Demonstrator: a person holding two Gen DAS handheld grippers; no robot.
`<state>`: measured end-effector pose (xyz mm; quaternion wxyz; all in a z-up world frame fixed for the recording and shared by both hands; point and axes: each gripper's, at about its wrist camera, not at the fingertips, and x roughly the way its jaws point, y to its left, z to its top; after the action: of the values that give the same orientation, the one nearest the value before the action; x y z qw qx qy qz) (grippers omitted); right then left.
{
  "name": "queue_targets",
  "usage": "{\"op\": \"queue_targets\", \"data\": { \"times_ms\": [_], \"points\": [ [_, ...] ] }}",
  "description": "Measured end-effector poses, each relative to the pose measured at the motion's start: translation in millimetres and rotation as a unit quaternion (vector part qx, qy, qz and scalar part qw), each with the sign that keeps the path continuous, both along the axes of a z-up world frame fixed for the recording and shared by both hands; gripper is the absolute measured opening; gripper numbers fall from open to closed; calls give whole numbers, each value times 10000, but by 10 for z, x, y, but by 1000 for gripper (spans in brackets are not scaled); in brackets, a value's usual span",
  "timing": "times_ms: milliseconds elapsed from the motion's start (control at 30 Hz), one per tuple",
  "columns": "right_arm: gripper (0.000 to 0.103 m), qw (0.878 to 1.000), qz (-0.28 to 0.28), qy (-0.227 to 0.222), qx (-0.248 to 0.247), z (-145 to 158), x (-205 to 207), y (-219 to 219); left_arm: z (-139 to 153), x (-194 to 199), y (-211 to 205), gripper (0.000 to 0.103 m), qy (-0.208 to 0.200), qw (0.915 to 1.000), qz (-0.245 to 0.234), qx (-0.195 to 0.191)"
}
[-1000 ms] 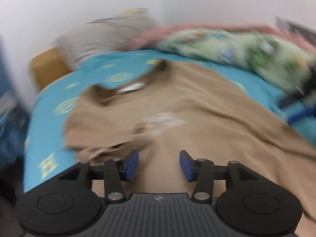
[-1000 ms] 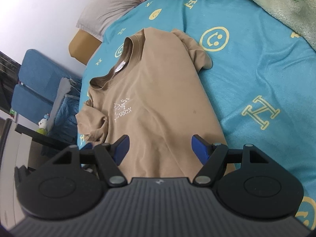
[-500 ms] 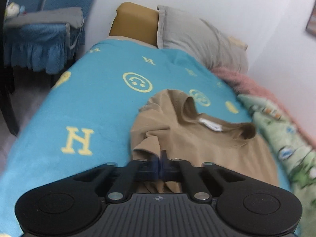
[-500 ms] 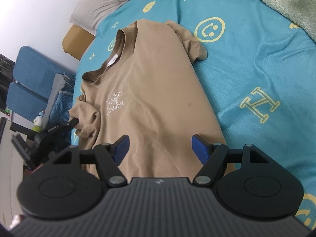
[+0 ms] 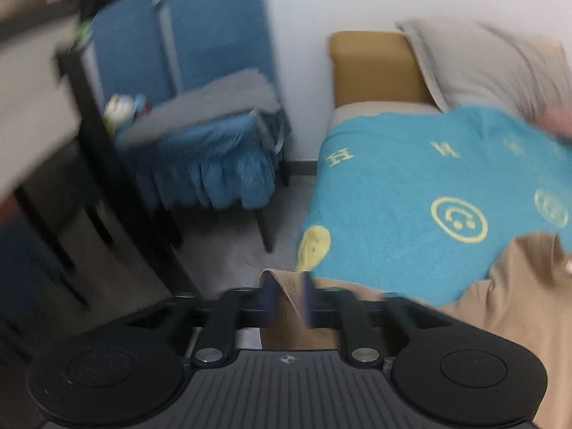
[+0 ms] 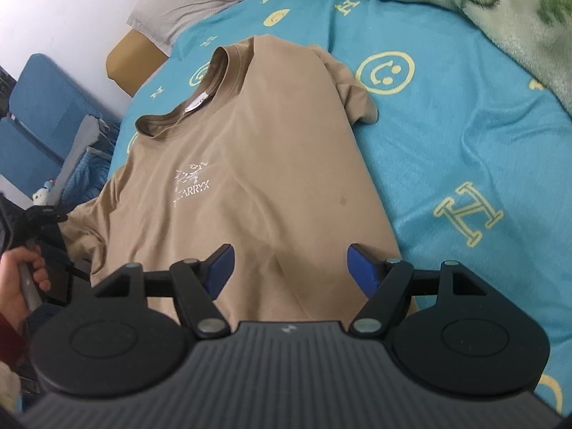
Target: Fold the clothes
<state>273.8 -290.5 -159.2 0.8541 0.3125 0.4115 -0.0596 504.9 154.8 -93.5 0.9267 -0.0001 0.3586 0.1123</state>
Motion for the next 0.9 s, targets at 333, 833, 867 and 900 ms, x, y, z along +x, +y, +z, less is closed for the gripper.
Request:
{"op": "queue_targets", "data": {
  "times_ms": [333,833,867,900],
  "points": [
    [72,10000,-1,-48,-13,40,-15,18,-344,-864,442,71,144,9405,452,-3364],
    [72,9992,18,-188,-360,99,-5,53,-349,-796,9,17,327,9983,290,-380],
    [72,9989,40,-213,-409,107,-6,60,-349,-840,-4,22,377,9985,250,-320],
    [72,9987,54,-230,-450,116,-6,63,-314,-902,-6,27,359,9985,228,-341]
  ]
}}
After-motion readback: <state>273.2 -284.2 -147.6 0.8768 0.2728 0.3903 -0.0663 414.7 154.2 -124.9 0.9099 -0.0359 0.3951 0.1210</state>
